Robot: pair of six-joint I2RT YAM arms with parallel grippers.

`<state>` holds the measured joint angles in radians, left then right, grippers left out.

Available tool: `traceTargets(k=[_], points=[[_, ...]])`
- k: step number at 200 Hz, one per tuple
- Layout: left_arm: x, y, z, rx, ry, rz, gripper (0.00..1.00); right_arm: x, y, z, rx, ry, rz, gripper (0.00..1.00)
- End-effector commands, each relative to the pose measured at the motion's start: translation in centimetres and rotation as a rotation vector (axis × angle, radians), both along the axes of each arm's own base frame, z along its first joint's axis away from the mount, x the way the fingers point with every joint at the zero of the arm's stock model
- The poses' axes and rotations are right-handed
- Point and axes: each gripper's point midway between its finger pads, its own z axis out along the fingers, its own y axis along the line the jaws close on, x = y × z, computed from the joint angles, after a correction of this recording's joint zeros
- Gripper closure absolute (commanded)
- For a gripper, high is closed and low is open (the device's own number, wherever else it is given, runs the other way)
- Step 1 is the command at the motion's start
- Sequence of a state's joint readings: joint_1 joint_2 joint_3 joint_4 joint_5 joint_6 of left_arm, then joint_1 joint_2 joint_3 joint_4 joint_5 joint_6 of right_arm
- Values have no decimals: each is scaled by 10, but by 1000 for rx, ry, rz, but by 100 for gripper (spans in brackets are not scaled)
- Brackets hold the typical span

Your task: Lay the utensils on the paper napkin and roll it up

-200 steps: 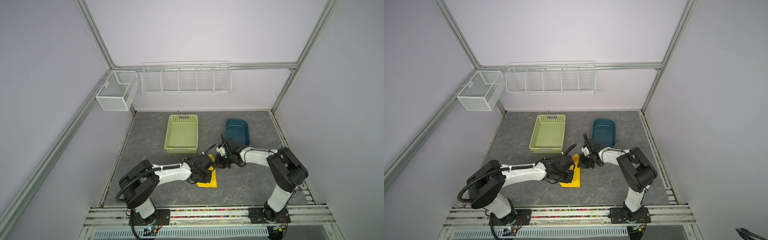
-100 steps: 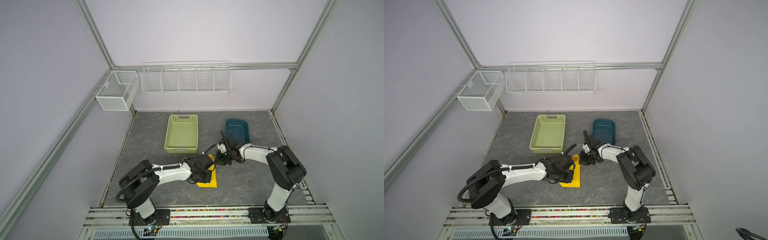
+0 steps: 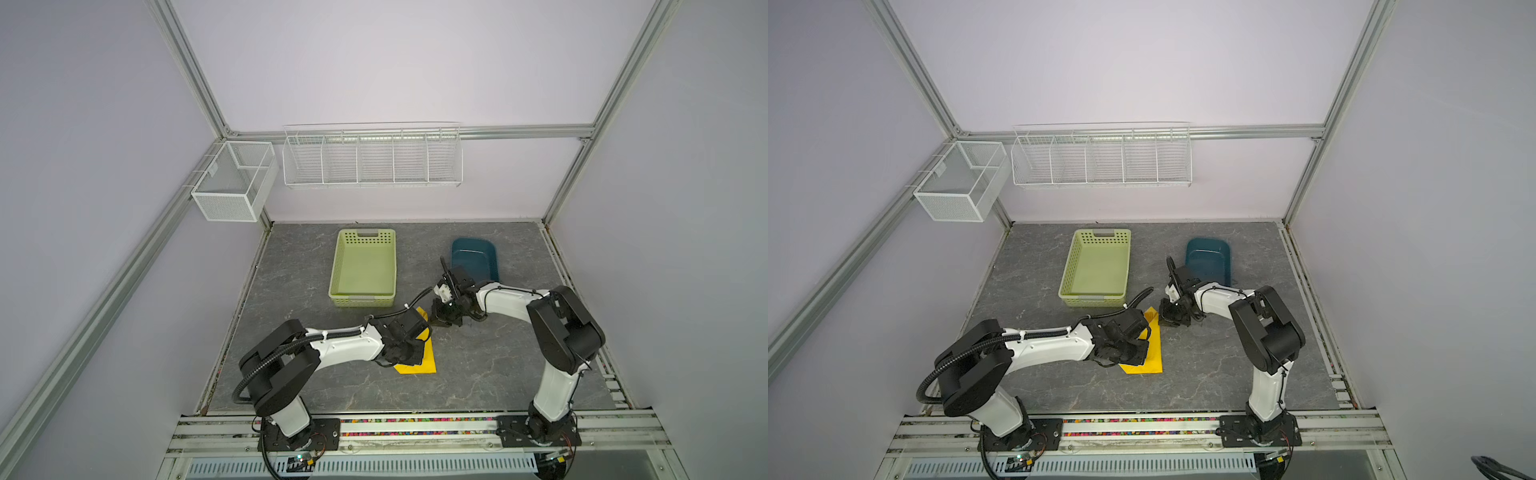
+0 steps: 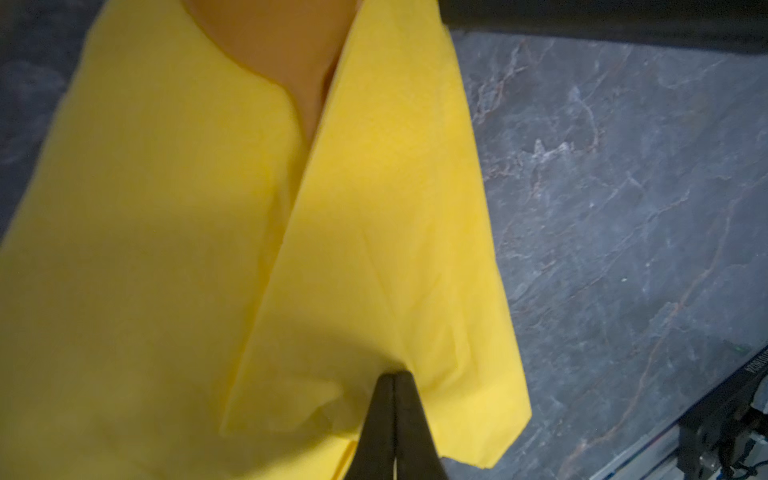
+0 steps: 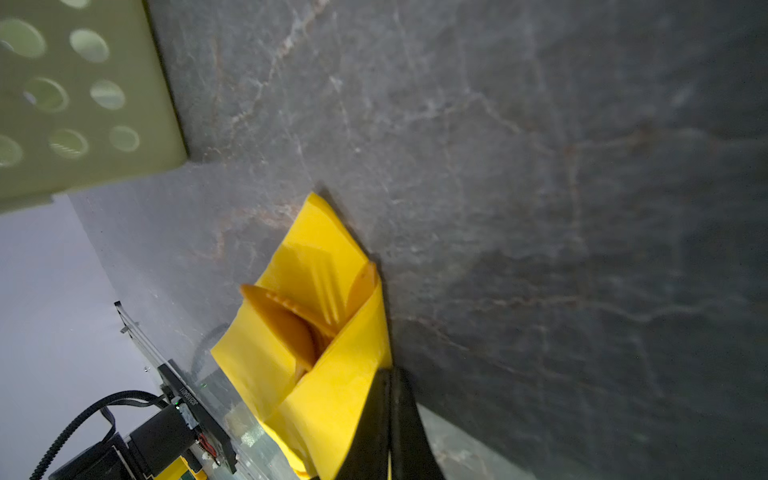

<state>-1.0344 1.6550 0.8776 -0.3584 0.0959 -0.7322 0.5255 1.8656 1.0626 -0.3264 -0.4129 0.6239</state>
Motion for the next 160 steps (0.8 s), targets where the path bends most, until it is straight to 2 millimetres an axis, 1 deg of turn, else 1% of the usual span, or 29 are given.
traceTargets(k=[1,21,45,70,90,107,134,150,160], points=[[-19,38,-42,177,82,15,97,7,-4,-7,-25,3,6,94],[-19,39,-43,178,82,17,97,13,-3,1,-21,-12,4,94],[-20,40,-41,172,76,11,97,12,-1,16,3,-30,6,94],[-19,41,-35,164,54,-9,97,1,4,35,86,-26,2,93],[-20,45,-35,175,50,-21,97,-15,10,46,144,-10,16,93],[-21,46,-35,175,47,-31,97,-30,14,49,168,4,33,93],[-22,49,-35,167,41,-29,97,-52,22,45,187,22,51,93],[-24,50,-36,160,41,-22,97,-62,28,40,179,32,67,93],[-24,51,-36,155,43,-19,97,-64,33,38,180,32,71,93]])
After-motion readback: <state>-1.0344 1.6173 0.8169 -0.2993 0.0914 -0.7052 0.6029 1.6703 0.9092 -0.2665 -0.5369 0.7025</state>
